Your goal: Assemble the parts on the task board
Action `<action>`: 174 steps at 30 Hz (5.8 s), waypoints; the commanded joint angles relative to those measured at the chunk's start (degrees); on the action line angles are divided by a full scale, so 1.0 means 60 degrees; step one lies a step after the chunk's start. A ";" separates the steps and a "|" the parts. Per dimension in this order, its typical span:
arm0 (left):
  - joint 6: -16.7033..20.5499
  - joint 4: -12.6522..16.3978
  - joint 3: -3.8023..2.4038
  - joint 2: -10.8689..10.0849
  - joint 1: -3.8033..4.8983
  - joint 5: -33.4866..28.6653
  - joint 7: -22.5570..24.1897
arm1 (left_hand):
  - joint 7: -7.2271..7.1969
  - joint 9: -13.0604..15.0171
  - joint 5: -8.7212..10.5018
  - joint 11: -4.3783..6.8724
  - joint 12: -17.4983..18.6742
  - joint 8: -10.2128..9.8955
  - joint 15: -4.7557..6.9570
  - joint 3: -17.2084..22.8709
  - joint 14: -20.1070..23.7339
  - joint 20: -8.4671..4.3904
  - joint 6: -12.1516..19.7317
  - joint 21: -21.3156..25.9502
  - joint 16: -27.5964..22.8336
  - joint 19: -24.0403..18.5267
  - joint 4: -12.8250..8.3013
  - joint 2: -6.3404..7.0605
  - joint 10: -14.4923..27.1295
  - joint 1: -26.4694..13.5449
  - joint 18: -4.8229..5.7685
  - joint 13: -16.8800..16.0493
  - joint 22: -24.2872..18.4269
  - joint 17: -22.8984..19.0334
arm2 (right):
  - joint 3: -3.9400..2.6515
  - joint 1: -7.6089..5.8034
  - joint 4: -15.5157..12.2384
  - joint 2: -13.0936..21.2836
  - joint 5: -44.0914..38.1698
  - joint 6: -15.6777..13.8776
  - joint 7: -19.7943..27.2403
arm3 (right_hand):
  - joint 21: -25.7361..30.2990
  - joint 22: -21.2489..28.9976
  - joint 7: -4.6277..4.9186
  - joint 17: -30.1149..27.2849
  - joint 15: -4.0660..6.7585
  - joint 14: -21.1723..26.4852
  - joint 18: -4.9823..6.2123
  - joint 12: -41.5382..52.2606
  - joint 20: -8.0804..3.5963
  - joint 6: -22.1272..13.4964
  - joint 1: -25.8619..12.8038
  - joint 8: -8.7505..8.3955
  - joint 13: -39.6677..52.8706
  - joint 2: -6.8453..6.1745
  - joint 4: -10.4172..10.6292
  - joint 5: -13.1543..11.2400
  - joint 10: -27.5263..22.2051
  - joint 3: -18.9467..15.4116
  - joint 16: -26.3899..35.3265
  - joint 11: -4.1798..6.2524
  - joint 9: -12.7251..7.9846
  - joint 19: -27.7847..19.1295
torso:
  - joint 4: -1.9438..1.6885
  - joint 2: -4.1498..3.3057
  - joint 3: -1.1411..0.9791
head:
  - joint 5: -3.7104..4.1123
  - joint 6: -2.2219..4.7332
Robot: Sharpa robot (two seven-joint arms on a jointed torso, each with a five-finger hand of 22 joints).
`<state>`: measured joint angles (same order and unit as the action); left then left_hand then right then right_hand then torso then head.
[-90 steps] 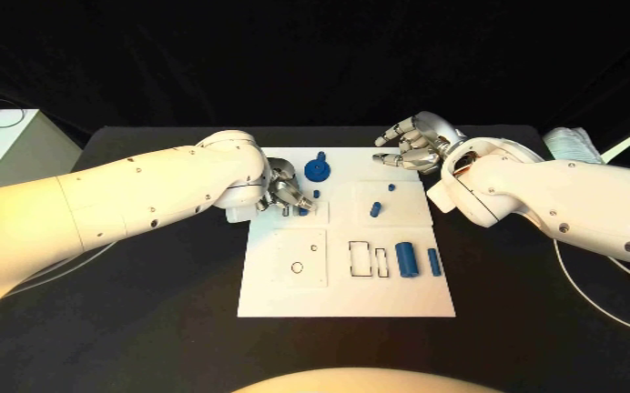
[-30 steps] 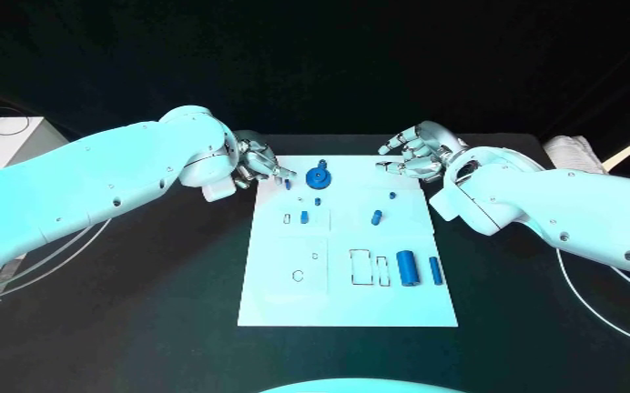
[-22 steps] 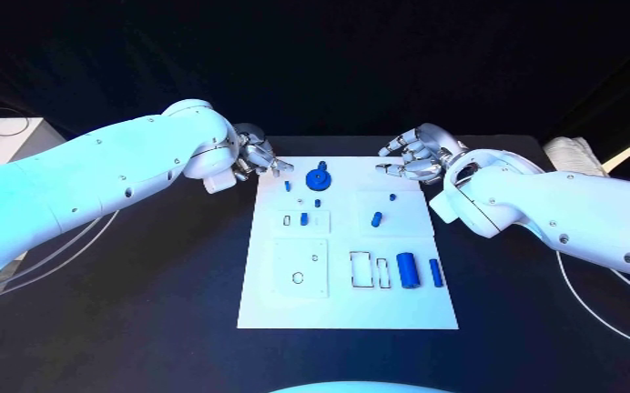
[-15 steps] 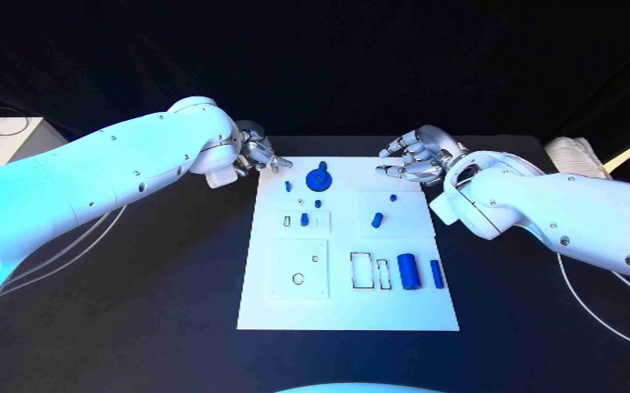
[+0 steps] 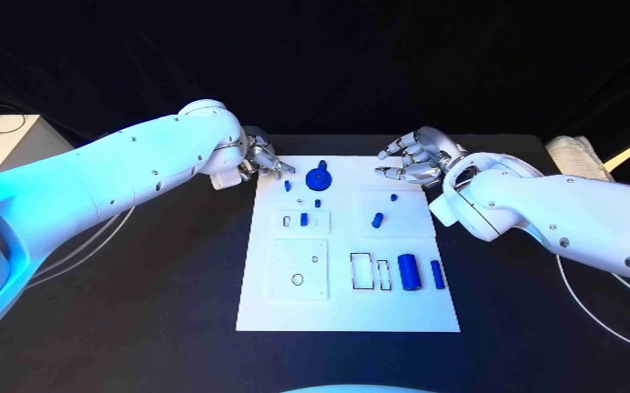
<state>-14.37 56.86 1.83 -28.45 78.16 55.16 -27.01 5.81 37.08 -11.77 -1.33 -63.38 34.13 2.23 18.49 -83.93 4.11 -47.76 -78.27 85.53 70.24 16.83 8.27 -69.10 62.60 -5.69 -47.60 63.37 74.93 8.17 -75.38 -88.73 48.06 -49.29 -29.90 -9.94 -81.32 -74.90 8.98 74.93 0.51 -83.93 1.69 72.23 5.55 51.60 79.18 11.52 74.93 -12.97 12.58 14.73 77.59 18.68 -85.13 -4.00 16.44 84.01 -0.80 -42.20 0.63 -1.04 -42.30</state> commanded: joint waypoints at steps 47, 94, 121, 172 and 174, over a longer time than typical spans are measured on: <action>-0.0525 -0.0026 0.0154 0.0097 -0.0044 -0.1221 0.0167 | -0.0336 0.1112 -0.0004 0.0296 -0.0073 0.0768 0.0223 0.3063 -0.0597 -0.0128 -0.0205 -0.0059 0.0062 0.0107 -0.0995 -0.0506 -0.0188 0.1761 0.0015 -0.0064 0.0208 0.1122 | -0.0001 0.0005 0.0013 -0.0051 -0.0025 0.0064 0.0133 | 0.0029 -0.1543 0.0015 0.1041 -0.0045 -0.0622 0.0092 -0.0036 0.0033 -0.0081 -0.0079 0.0061 0.0011 0.0022 0.0064 -0.0016 -0.0054 0.0023 0.0053 -0.0012 -0.0010 0.0245 | -0.0010 -0.0011 -0.0006 | 0.0027 -0.0079; 0.0773 0.4157 0.0415 -0.2138 -0.0530 -0.0098 -0.0502 | -0.0453 0.1883 -0.0160 0.0403 -0.0446 0.1100 0.0330 0.5055 -0.0689 -0.0222 -0.0371 -0.0286 0.0159 0.0430 -0.2098 0.0015 -0.0706 0.0620 0.0094 -0.0527 0.0649 0.1322 | 0.0008 0.0128 0.0184 -0.0096 -0.0081 0.0124 0.0154 | 0.0044 -0.1536 0.0013 0.1034 -0.0043 -0.0621 0.0095 -0.0042 0.0031 -0.0088 -0.0067 0.0071 0.0000 0.0017 0.0060 0.0005 -0.0060 0.0036 0.0059 -0.0010 -0.0008 0.0241 | -0.0118 0.0169 0.0011 | -0.0071 -0.0360; 0.1131 0.4282 0.0467 -0.1999 -0.0625 0.0378 -0.0590 | -0.0495 0.1999 -0.0246 0.0443 -0.0497 0.1192 0.0362 0.5327 -0.0717 -0.0233 -0.0417 -0.0336 0.0205 0.0498 -0.2242 0.0071 -0.0783 0.0365 0.0112 -0.0549 0.0747 0.1404 | 0.0009 0.0131 0.0143 -0.0094 -0.0084 0.0129 0.0150 | 0.0033 -0.1544 0.0013 0.1036 -0.0042 -0.0622 0.0092 -0.0036 0.0030 -0.0091 -0.0056 0.0075 0.0003 0.0018 0.0056 0.0028 -0.0055 0.0046 0.0059 -0.0009 -0.0008 0.0248 | -0.0127 0.0172 0.0013 | -0.0099 -0.0434; 0.1119 0.4420 0.0480 -0.1989 -0.0718 0.0719 -0.0628 | -0.0512 0.2043 -0.0247 0.0462 -0.0542 0.1227 0.0378 0.5473 -0.0724 -0.0241 -0.0438 -0.0409 0.0216 0.0610 -0.2354 0.0071 -0.0839 0.0303 0.0143 -0.0601 0.0894 0.1423 | 0.0009 0.0139 0.0167 -0.0082 -0.0133 0.0138 0.0165 | 0.0033 -0.1544 0.0013 0.1036 -0.0042 -0.0622 0.0092 -0.0036 0.0030 -0.0091 -0.0056 0.0075 0.0003 0.0018 0.0056 0.0028 -0.0055 0.0046 0.0059 -0.0009 -0.0008 0.0248 | -0.0131 0.0178 0.0019 | -0.0146 -0.0553; 0.1102 0.4412 0.0480 -0.1990 -0.0719 0.0718 -0.0628 | -0.0512 0.2043 -0.0247 0.0462 -0.0542 0.1227 0.0378 0.5473 -0.0724 -0.0241 -0.0438 -0.0409 0.0216 0.0610 -0.2354 0.0071 -0.0839 0.0303 0.0143 -0.0601 0.0894 0.1423 | 0.0009 0.0139 0.0168 -0.0082 -0.0133 0.0138 0.0164 | 0.0033 -0.1544 0.0013 0.1036 -0.0042 -0.0622 0.0092 -0.0036 0.0030 -0.0091 -0.0056 0.0075 0.0003 0.0018 0.0056 0.0028 -0.0055 0.0046 0.0059 -0.0009 -0.0008 0.0248 | -0.0132 0.0178 0.0019 | -0.0145 -0.0551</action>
<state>-6.63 83.20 4.70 -40.42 73.90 59.28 -30.89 3.81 47.78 -13.05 1.63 -66.35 41.38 4.08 44.34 -83.94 2.57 -48.77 -80.54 86.56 73.41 9.49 9.38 -73.76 64.51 -5.69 -51.16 68.69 74.95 8.22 -74.58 -87.69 47.58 -49.48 -29.81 -9.61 -81.32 -74.94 9.17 74.91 0.51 -83.93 1.70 72.23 5.55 51.41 79.18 11.74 74.89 -12.97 12.73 14.76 77.59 18.84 -85.13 -4.00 16.44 84.01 -1.57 -41.14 0.75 -1.90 -45.66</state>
